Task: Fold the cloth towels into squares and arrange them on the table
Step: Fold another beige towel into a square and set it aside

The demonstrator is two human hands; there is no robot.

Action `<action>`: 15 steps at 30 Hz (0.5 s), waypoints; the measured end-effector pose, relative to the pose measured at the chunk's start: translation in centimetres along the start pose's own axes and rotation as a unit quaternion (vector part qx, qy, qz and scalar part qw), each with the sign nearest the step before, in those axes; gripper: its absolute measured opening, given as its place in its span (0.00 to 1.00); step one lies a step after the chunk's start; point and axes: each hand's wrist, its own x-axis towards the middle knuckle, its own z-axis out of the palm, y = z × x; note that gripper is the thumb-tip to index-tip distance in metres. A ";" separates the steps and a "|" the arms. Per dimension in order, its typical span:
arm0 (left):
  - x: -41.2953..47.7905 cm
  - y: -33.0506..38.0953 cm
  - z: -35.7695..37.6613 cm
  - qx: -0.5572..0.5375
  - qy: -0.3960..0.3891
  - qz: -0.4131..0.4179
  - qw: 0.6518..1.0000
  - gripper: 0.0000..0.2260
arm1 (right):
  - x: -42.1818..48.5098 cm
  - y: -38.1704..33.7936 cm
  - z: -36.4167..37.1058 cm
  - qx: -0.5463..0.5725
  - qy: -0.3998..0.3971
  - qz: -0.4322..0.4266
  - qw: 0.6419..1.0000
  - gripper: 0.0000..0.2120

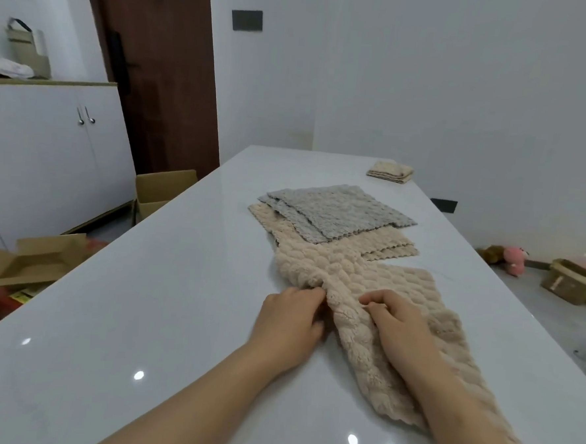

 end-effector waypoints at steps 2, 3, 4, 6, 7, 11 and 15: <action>-0.2 1.3 0.6 0.018 -0.002 -0.002 1.000 0.07 | 0.0 -0.1 -0.1 0.002 0.004 -0.001 1.000 0.11; -0.1 1.8 0.8 0.025 0.009 -0.007 1.000 0.07 | -0.1 -0.1 -0.1 0.006 0.004 0.000 1.000 0.11; 0.1 2.1 0.8 0.027 0.023 -0.014 0.999 0.07 | -0.2 -0.1 -0.2 0.002 0.004 -0.003 1.000 0.11; 0.5 1.9 0.3 0.027 0.033 -0.019 0.999 0.08 | -0.3 -0.1 -0.4 -0.018 -0.006 -0.012 1.000 0.10; 0.6 1.6 -0.2 0.033 0.022 -0.015 0.999 0.08 | -0.4 -0.1 -0.4 -0.028 -0.012 -0.016 0.999 0.10; -0.2 -0.1 -3.7 0.060 -0.036 -0.025 0.997 0.06 | -0.7 -0.3 -0.5 -0.062 -0.032 -0.025 0.997 0.09; -1.6 -2.3 -7.8 0.138 -0.089 -0.050 0.985 0.06 | -1.4 -1.1 -0.3 -0.112 -0.068 -0.046 0.990 0.06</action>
